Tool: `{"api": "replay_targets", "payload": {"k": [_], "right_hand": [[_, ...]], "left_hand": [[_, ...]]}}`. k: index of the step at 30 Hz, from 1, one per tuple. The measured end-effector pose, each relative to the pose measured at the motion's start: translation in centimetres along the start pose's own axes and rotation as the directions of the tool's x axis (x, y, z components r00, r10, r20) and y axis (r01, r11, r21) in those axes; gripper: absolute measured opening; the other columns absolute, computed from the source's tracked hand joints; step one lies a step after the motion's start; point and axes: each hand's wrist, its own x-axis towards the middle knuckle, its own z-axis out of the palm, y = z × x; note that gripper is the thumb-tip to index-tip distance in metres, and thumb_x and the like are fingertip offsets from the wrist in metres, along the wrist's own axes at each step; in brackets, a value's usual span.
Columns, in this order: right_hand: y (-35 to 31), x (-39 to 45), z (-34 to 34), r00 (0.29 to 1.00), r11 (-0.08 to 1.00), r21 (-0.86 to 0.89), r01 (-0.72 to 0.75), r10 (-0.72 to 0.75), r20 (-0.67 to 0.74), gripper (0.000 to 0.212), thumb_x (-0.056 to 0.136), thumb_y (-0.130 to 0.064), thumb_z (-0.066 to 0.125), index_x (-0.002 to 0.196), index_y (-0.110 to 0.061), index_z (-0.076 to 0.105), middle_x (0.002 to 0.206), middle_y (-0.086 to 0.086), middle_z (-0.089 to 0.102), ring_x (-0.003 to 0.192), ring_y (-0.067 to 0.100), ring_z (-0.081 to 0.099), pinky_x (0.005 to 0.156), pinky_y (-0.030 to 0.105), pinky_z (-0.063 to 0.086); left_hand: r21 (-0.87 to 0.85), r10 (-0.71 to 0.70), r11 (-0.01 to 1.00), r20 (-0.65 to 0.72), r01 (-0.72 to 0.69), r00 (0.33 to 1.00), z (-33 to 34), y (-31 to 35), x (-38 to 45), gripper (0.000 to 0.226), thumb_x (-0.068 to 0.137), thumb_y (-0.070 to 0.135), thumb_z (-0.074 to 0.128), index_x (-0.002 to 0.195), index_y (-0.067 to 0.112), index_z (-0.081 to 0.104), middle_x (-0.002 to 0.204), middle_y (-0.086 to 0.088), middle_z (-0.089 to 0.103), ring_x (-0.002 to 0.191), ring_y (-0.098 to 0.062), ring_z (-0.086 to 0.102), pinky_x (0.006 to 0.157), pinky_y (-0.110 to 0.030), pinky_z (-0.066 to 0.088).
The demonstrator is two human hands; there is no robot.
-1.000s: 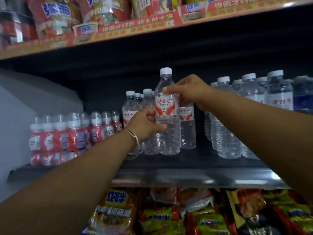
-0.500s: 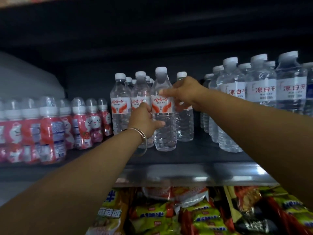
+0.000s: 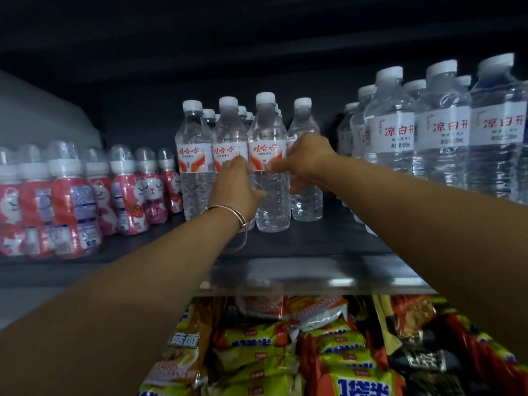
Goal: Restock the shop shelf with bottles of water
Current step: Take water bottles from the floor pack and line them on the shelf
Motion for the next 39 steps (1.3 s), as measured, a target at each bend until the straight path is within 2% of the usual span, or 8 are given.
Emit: {"api": "replay_targets", "payload": {"k": [4,8,11,17,26,31,34,39], "right_hand": [[1.0,-1.1,0.0,0.985,0.958,-0.256,0.128,-0.154,-0.084,0.035,0.083,-0.042,0.068,0.087,-0.008,0.059,0.083,0.006,0.061,0.068,0.018,0.061,0.057,0.029,0.054],[2.5,-4.8,-0.7,0.921,0.765,-0.578,0.283,-0.386,-0.060,0.038,0.095,-0.038,0.049,0.120,-0.011,0.052,0.117,0.012,0.059,0.104,0.030,0.056,0.079,0.035,0.045],[4.6,-8.9,-1.9,0.878,0.581,-0.727,0.365,-0.474,0.061,0.059,0.096,-0.039,0.044,0.147,-0.015,0.025,0.154,0.010,0.025,0.143,0.028,0.019,0.115,0.045,0.015],[11.5,-19.8,-3.5,0.861,0.493,-0.752,0.438,-0.471,0.193,0.066,0.099,-0.039,0.036,0.151,-0.016,0.002,0.159,0.007,-0.005,0.146,0.024,-0.011,0.114,0.051,-0.011],[26.9,-33.7,1.9,0.871,0.616,-0.618,0.488,-0.383,0.307,0.071,0.090,-0.027,0.056,0.149,-0.009,0.020,0.158,0.012,0.012,0.146,0.028,0.009,0.115,0.049,0.007],[38.0,-40.2,8.6,0.876,0.657,-0.581,0.480,-0.328,0.353,0.073,0.066,-0.015,0.078,0.132,0.001,0.050,0.140,0.022,0.046,0.129,0.038,0.044,0.101,0.054,0.036],[44.5,-44.1,13.0,0.888,0.689,-0.563,0.456,-0.313,0.336,0.072,0.055,-0.011,0.083,0.121,0.003,0.059,0.129,0.023,0.056,0.117,0.039,0.056,0.088,0.052,0.046],[53.7,-50.4,20.9,0.900,0.734,-0.545,0.405,-0.215,0.380,0.072,0.044,-0.011,0.086,0.111,0.002,0.065,0.122,0.021,0.061,0.110,0.037,0.061,0.081,0.045,0.051]], "left_hand": [[0.004,0.012,1.000,0.024,-0.012,1.000,-0.3,0.5,-1.2,0.035,0.083,0.013,0.067,0.112,0.007,0.048,0.114,-0.010,0.053,0.102,-0.025,0.053,0.090,-0.036,0.046],[0.159,0.059,0.986,-0.024,-0.055,0.998,-0.7,2.1,-3.8,0.037,0.088,0.015,0.059,0.122,0.008,0.046,0.126,-0.012,0.048,0.116,-0.028,0.045,0.099,-0.041,0.040],[0.283,0.082,0.957,-0.044,-0.067,0.996,-1.0,4.1,-7.5,0.052,0.087,0.018,0.058,0.134,0.012,0.038,0.139,-0.010,0.038,0.129,-0.029,0.034,0.110,-0.044,0.027],[0.407,0.019,0.913,0.004,-0.019,1.000,0.8,8.1,-19.0,0.072,0.089,0.027,0.057,0.147,0.016,0.016,0.156,-0.005,0.008,0.143,-0.025,0.011,0.117,-0.043,0.004],[0.392,-0.017,0.918,0.190,-0.060,0.982,10.6,6.8,-37.8,0.077,0.081,0.021,0.062,0.146,0.014,0.021,0.154,-0.004,0.018,0.142,-0.021,0.016,0.116,-0.044,0.005],[0.372,-0.025,0.927,0.204,-0.054,0.979,18.7,2.5,-48.8,0.064,0.076,0.011,0.072,0.134,0.005,0.045,0.142,-0.017,0.042,0.129,-0.033,0.043,0.106,-0.053,0.031],[0.321,-0.131,0.947,0.323,0.022,0.937,22.9,-0.4,-55.4,0.074,0.079,0.003,0.065,0.143,0.011,0.030,0.152,-0.011,0.024,0.140,-0.026,0.024,0.114,-0.048,0.015],[0.368,-0.115,0.929,0.389,-0.040,0.914,29.6,-6.6,-65.8,0.083,0.052,0.006,0.080,0.129,0.003,0.049,0.135,-0.018,0.049,0.122,-0.034,0.050,0.099,-0.055,0.041]]}}
